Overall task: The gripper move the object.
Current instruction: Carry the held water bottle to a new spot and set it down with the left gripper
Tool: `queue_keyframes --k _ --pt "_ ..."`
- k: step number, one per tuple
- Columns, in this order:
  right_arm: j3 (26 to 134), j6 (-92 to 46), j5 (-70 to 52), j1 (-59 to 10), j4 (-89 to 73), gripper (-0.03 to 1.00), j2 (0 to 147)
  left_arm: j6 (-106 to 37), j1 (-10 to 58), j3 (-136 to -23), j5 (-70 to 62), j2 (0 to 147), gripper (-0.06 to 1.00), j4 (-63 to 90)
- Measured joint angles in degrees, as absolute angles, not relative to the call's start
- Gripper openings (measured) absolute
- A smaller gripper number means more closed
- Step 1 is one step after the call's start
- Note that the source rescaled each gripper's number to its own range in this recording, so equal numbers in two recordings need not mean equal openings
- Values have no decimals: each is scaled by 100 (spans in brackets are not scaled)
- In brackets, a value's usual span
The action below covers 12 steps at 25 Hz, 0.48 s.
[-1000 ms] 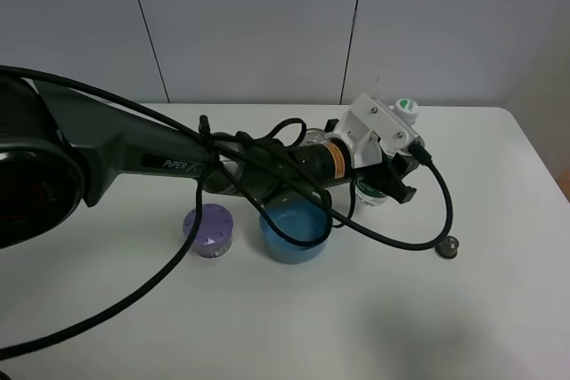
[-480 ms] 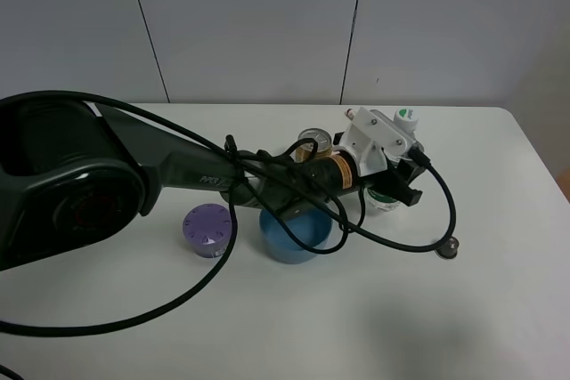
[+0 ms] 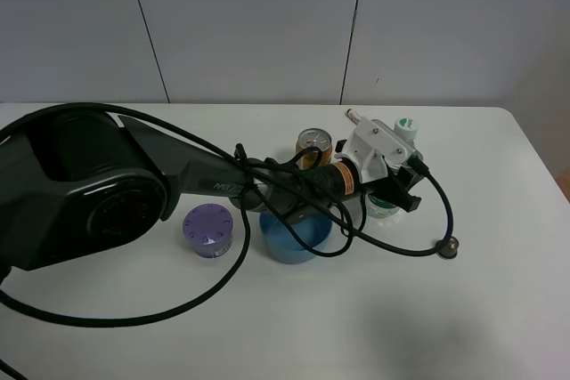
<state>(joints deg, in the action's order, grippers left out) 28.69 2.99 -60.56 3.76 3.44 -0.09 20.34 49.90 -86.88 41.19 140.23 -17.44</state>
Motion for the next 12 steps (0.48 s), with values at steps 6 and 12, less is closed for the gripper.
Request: queue_keyframes --k 6,12 --pt "2869 299 -6056 376 344 100 -9 2034 4869 -8688 4119 14035 8 -1784" --pt "2869 299 -6056 376 344 100 -9 2012 4813 -8689 4061 14035 8 -1989"
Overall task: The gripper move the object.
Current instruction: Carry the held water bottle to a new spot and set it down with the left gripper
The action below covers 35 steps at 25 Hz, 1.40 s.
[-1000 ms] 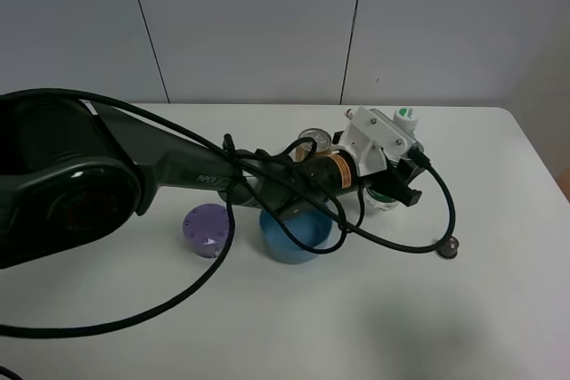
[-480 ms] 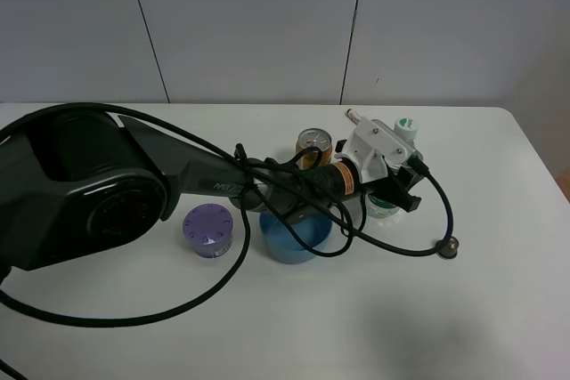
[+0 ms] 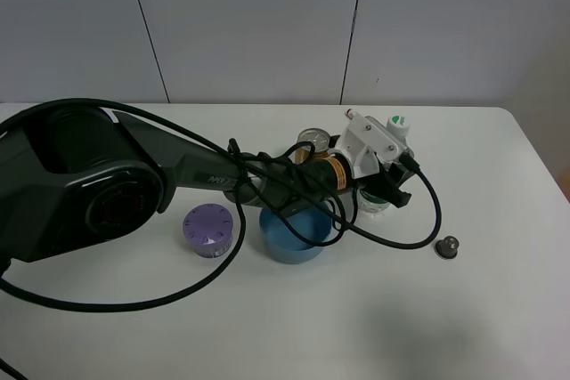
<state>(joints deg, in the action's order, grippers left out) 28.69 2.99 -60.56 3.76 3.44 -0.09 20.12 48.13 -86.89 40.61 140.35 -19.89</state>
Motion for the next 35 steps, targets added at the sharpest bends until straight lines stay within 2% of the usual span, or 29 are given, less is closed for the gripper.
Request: queue_keyframes --k 5,6,9,12,24,35 --pt "2869 299 -6056 376 344 100 -9 2028 4813 -8701 3993 14040 9 -2055" --pt "2869 299 -6056 376 344 100 -9 2079 4813 -8709 3970 14040 13 -2068" --pt "2869 299 -6056 376 344 100 -9 2474 4813 -8736 3964 14022 35 -2055" --pt "2869 299 -6056 376 344 100 -9 2769 4813 -8754 4003 14016 45 -2055" --pt "2869 299 -6056 376 344 100 -9 2879 4813 -8754 4039 13725 46 -2169" --pt "2869 299 -6056 376 344 100 -9 3002 4813 -8754 3368 13075 46 -2183"
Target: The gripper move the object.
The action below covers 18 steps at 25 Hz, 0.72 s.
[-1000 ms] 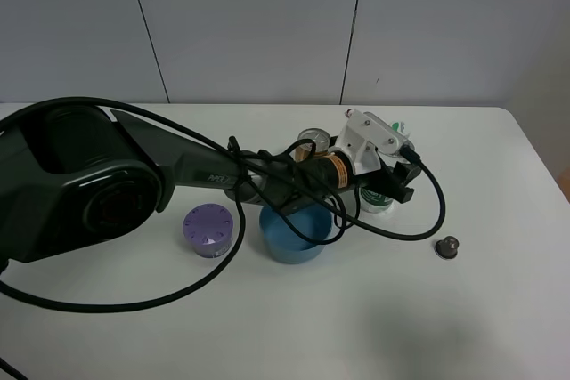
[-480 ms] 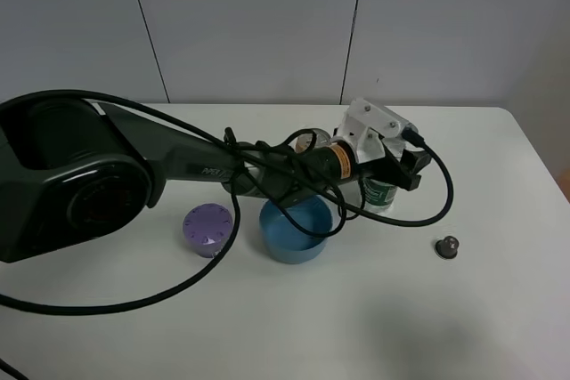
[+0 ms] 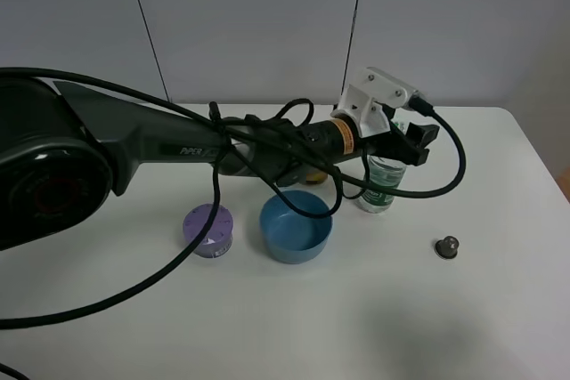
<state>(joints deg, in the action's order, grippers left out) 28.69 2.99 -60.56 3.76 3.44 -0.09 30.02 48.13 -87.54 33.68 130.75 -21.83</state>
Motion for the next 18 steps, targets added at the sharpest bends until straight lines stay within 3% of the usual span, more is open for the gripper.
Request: queue_keyframes --k 5,7,10,11,13,18 --pt "2869 299 -6056 376 344 100 -9 3158 4813 -8754 2089 12155 46 -2187" --pt "2869 299 -6056 376 344 100 -9 3018 4813 -8754 845 11286 51 -2187" --pt "2869 299 -6056 376 344 100 -9 2543 4727 -8760 -443 10390 69 -2159" --pt "2869 299 -6056 376 344 100 -9 2543 4727 -8760 -443 10390 69 -2159" --pt "2869 299 -6056 376 344 100 -9 2049 4505 -8765 -1550 9749 83 -1920" --pt "2869 299 -6056 376 344 100 -9 1153 3821 -8765 -2947 8965 87 -1617"
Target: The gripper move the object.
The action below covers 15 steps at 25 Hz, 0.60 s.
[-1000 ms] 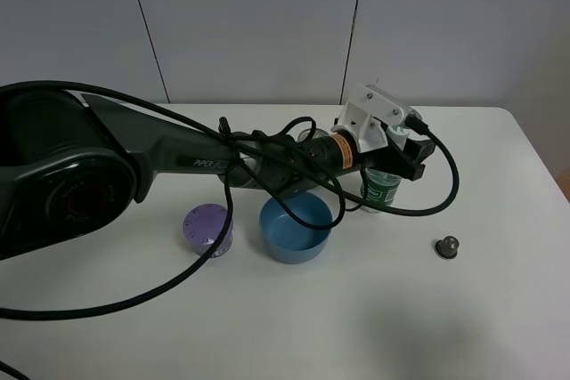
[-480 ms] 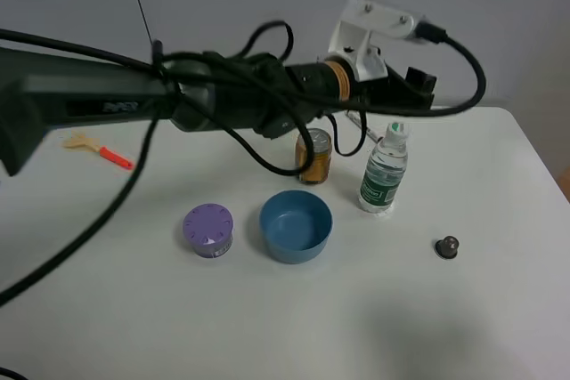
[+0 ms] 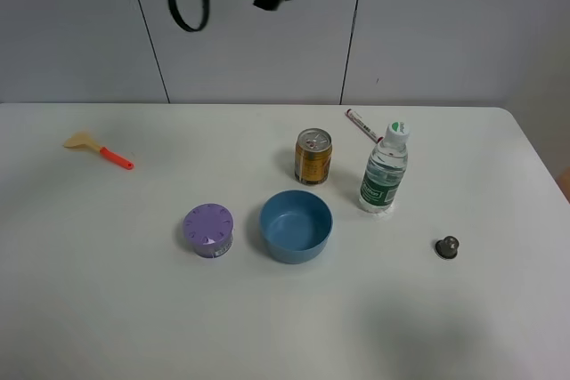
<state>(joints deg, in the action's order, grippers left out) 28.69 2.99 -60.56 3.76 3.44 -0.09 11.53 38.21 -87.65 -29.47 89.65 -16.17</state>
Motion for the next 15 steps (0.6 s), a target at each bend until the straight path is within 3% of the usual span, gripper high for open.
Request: queue_keyframes --k 7,15 --pt "2869 299 -6056 376 344 100 -9 413 2148 -8765 -4021 7991 87 -1330" --pt "2869 299 -6056 376 344 100 -9 137 -333 -8765 -4583 6793 87 -1106"
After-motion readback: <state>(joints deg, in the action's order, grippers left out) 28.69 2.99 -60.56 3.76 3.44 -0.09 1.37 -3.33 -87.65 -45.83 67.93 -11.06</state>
